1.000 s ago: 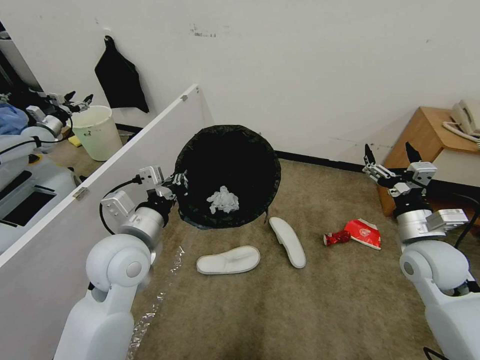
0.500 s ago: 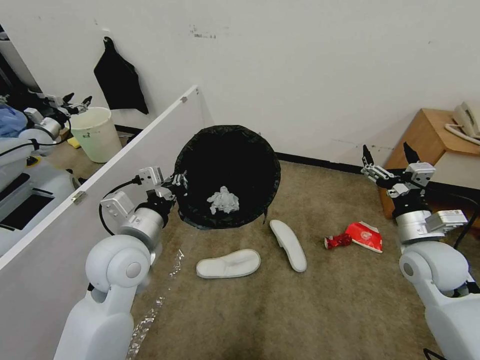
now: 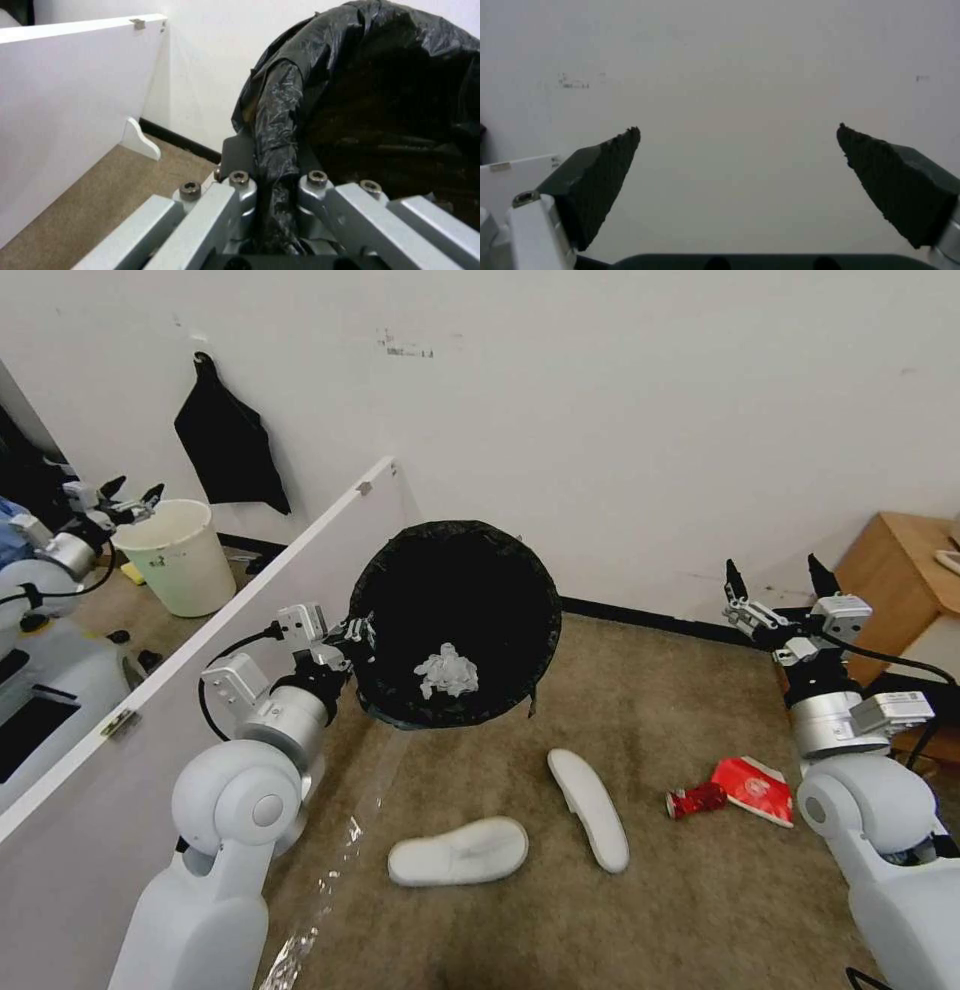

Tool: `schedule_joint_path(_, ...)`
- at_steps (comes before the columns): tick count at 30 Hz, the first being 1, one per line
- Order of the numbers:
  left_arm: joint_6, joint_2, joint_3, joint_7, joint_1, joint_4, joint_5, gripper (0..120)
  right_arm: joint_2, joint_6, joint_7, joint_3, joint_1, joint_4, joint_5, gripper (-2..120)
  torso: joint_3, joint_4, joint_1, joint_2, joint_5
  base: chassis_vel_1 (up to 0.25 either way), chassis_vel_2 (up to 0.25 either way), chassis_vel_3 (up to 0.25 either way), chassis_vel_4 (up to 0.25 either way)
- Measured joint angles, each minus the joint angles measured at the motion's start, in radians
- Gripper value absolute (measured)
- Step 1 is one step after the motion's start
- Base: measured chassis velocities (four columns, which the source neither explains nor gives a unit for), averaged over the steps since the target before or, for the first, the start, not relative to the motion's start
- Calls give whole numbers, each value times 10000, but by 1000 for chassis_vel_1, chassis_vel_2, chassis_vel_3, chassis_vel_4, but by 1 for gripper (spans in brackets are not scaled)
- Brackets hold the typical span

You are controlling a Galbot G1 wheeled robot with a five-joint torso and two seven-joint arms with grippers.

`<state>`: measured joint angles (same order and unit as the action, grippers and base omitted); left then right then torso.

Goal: Pick up the trash bin, then pick up the garbage from the floor and place it into the trash bin.

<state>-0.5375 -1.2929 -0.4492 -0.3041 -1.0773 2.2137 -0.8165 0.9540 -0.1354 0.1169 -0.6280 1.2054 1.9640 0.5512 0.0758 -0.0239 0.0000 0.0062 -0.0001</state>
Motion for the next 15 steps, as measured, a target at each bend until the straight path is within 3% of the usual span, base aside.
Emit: schedule_joint_path(15,7,-24,18,2,-1,9,11,4,18,-121,-82,17,-11,-15,-28,100,-2,-1,1,0,1,2,-4,-2,3)
